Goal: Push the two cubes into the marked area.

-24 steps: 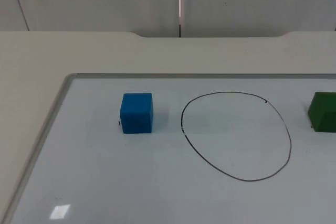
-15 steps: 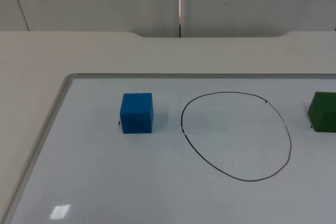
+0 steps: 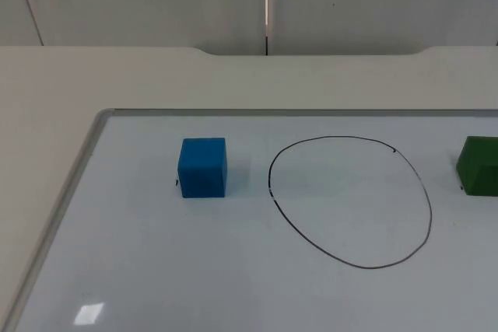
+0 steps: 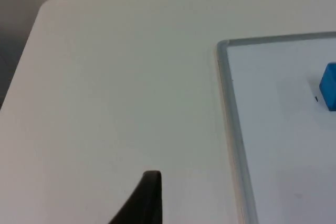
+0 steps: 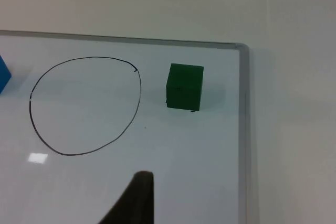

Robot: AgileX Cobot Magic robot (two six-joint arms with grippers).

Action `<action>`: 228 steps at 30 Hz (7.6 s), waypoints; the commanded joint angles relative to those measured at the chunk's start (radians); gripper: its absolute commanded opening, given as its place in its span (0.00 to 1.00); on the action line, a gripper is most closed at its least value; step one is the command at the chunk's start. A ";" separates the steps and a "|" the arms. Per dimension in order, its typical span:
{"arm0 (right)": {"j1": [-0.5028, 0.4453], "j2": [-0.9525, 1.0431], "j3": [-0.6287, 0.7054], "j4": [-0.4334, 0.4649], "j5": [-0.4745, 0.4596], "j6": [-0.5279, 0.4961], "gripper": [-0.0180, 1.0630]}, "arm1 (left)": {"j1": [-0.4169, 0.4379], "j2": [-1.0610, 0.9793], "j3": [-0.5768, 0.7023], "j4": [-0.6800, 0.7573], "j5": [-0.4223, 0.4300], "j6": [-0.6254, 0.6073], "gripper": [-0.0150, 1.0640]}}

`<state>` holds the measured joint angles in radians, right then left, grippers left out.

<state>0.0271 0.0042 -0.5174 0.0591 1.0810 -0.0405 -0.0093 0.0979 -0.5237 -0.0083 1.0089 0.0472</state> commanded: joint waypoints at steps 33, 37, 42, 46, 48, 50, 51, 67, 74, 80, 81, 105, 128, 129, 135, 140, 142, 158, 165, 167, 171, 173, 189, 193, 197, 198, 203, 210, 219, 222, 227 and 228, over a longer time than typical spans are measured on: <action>-0.004 -0.004 0.003 0.002 -0.003 0.003 0.99 | -0.001 0.397 -0.011 -0.410 -0.365 0.256 0.85; -0.004 -0.004 0.003 0.002 -0.003 0.003 0.99 | -0.001 0.453 -0.011 -0.434 -0.391 0.279 0.81; -0.004 -0.004 0.003 0.002 -0.003 0.003 0.99 | -0.001 0.527 -0.011 -0.458 -0.394 0.290 0.76; -0.004 -0.004 0.003 0.002 -0.003 0.003 0.99 | -0.001 0.588 -0.011 -0.510 -0.394 0.344 0.76; -0.004 -0.004 0.003 0.002 -0.003 0.003 0.99 | -0.001 0.639 -0.011 -0.589 -0.394 0.412 0.76; -0.004 -0.004 0.003 0.002 -0.003 0.003 0.99 | -0.001 0.658 -0.011 -0.617 -0.394 0.440 0.76; -0.004 -0.004 0.003 0.002 -0.003 0.003 0.99 | -0.001 0.682 -0.011 -0.647 -0.392 0.463 0.75; -0.004 -0.004 0.003 0.002 -0.003 0.003 0.99 | -0.001 0.970 -0.011 -0.866 -0.444 0.594 0.06; -0.004 -0.004 0.003 0.002 -0.003 0.003 0.99 | -0.001 1.086 -0.011 -0.960 -0.510 0.684 0.01; -0.004 -0.004 0.003 0.002 -0.003 0.003 0.99 | -0.001 1.175 -0.011 -1.024 -0.553 0.735 0.01; -0.004 -0.004 0.003 0.002 -0.003 0.003 0.99 | -0.001 1.199 -0.011 -1.053 -0.555 0.760 0.01; -0.004 -0.004 0.003 0.002 -0.003 0.003 0.99 | -0.001 1.547 -0.075 -1.470 -0.544 1.211 0.01; -0.004 -0.004 0.003 0.002 -0.003 0.003 0.99 | -0.153 1.794 -0.312 -1.468 -0.658 1.211 0.01; -0.004 -0.004 0.003 0.002 -0.003 0.003 0.99 | -0.157 1.802 -0.320 -1.468 -0.675 1.211 0.01; -0.004 -0.004 0.003 0.002 -0.003 0.003 0.99 | -0.180 1.849 -0.365 -1.474 -0.727 1.206 0.01; -0.004 -0.004 0.003 0.002 -0.003 0.003 0.99 | -0.201 1.889 -0.400 -1.477 -0.727 1.201 0.01; -0.004 -0.004 0.003 0.002 -0.003 0.003 0.99 | -0.212 1.904 -0.408 -1.477 -0.730 1.201 0.01; -0.004 -0.004 0.003 0.002 -0.003 0.003 0.99 | -0.242 1.946 -0.419 -1.546 -0.782 1.198 0.01; -0.004 -0.004 0.003 0.002 -0.003 0.003 0.99 | -0.258 1.946 -0.419 -1.578 -0.779 1.205 0.01; -0.004 -0.004 0.003 0.002 -0.003 0.003 0.99 | -0.262 1.946 -0.419 -1.578 -0.779 1.205 0.01; -0.004 -0.004 0.003 0.002 -0.003 0.003 0.99 | -0.294 1.946 -0.429 -1.588 -0.782 1.230 0.01; -0.004 -0.004 0.003 0.002 -0.003 0.003 0.99 | -0.304 1.946 -0.433 -1.597 -0.784 1.230 0.01; -0.004 -0.004 0.003 0.002 -0.003 0.003 0.99 | -0.338 1.946 -0.441 -1.599 -0.837 1.242 0.01; -0.004 -0.004 0.003 0.002 -0.003 0.003 0.99 | -0.340 1.946 -0.441 -1.615 -0.831 1.263 0.01; -0.004 -0.004 0.003 0.002 -0.003 0.003 0.99 | -0.339 1.946 -0.441 -1.632 -0.813 1.263 0.01; -0.004 -0.004 0.003 0.002 -0.003 0.003 0.99 | -0.339 1.946 -0.441 -1.632 -0.813 1.263 0.01; -0.004 -0.004 0.003 0.002 -0.003 0.003 0.99 | -0.342 1.946 -0.459 -1.630 -0.804 1.268 0.01; -0.004 -0.004 0.003 0.002 -0.003 0.003 0.99 | -0.377 1.946 -0.462 -1.632 -0.812 1.271 0.01; -0.004 -0.004 0.003 0.002 -0.003 0.003 0.99 | -0.409 1.946 -0.462 -1.632 -0.851 1.275 0.01; -0.004 -0.004 0.003 0.002 -0.003 0.003 0.99 | -0.409 1.946 -0.462 -1.632 -0.861 1.275 0.01; -0.004 -0.004 0.003 0.002 -0.003 0.003 0.99 | -0.409 1.948 -0.462 -1.632 -0.819 1.283 0.01; -0.004 -0.004 0.003 0.002 -0.003 0.003 0.99 | -0.409 1.952 -0.462 -1.632 -0.816 1.283 0.01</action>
<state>0.0271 0.0042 -0.5174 0.0591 1.0810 -0.0329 -0.4135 2.0453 -0.9799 -1.6251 0.1719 1.3225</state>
